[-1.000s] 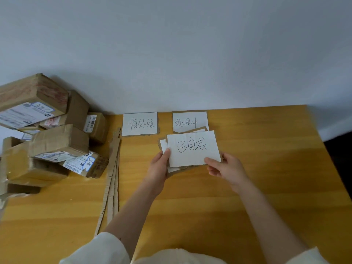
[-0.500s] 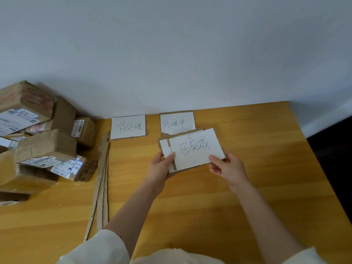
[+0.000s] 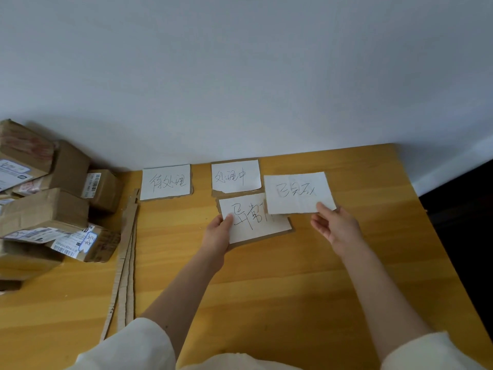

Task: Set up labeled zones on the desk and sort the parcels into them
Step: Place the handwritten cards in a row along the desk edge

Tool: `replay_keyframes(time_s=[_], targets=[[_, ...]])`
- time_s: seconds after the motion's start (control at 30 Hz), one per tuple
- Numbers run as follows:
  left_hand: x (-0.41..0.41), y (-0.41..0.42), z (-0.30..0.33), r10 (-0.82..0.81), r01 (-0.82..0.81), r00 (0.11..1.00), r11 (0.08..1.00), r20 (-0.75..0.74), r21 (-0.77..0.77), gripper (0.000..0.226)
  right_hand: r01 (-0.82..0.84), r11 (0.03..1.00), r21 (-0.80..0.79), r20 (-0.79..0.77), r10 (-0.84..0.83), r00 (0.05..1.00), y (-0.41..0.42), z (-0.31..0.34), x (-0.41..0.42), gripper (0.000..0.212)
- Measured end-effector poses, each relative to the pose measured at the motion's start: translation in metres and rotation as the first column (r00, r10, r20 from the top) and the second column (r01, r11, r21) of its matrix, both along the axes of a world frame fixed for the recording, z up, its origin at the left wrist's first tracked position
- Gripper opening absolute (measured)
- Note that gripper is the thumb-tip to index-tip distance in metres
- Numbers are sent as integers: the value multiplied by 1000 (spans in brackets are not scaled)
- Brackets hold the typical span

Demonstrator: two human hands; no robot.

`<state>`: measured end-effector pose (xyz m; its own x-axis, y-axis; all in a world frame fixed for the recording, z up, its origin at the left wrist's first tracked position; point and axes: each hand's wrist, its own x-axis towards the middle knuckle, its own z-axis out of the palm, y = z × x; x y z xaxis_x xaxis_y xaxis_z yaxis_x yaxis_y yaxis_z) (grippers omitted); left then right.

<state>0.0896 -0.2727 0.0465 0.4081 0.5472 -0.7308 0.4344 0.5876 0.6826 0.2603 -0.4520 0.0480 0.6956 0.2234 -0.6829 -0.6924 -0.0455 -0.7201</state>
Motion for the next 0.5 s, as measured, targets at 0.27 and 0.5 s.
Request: replay_keyframes(time_s=[0.27, 0.5], targets=[[12, 2, -15, 73, -69, 993, 997, -95, 45, 15, 104, 987, -124, 26, -101, 995, 12, -30, 60, 12], [18, 5, -21, 87, -81, 989, 995, -117, 54, 14, 70, 969, -236, 34, -64, 997, 22, -55, 76, 19]])
